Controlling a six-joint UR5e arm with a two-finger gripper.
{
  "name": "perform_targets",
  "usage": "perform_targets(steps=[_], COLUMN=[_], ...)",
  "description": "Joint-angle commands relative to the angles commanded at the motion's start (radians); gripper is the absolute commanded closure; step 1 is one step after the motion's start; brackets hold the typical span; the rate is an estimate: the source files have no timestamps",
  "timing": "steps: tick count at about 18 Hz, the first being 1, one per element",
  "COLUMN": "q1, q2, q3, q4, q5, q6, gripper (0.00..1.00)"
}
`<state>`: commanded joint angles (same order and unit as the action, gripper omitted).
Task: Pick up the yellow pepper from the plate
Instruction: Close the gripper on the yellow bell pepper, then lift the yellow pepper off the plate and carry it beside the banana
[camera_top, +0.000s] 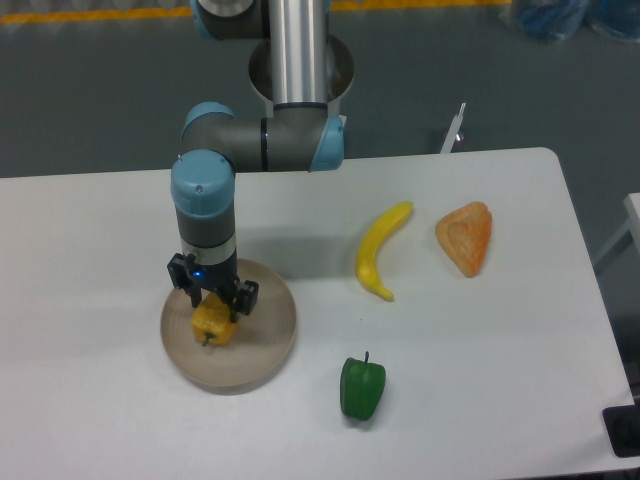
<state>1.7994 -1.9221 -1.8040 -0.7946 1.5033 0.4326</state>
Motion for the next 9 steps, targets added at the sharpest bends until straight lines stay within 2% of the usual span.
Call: perform_targets(steps=[5,7,9], q1=[0.006,0.028,0.083], q2=[0.014,0.041,0.078], q3=[0.015,0.035,0.038], q4=[-0.002,-0.011,-0.018], q5=[0.0,0.015,0.058], q6=[0.038,0.075,0.165], gripper=[0.7,0.7,0.7])
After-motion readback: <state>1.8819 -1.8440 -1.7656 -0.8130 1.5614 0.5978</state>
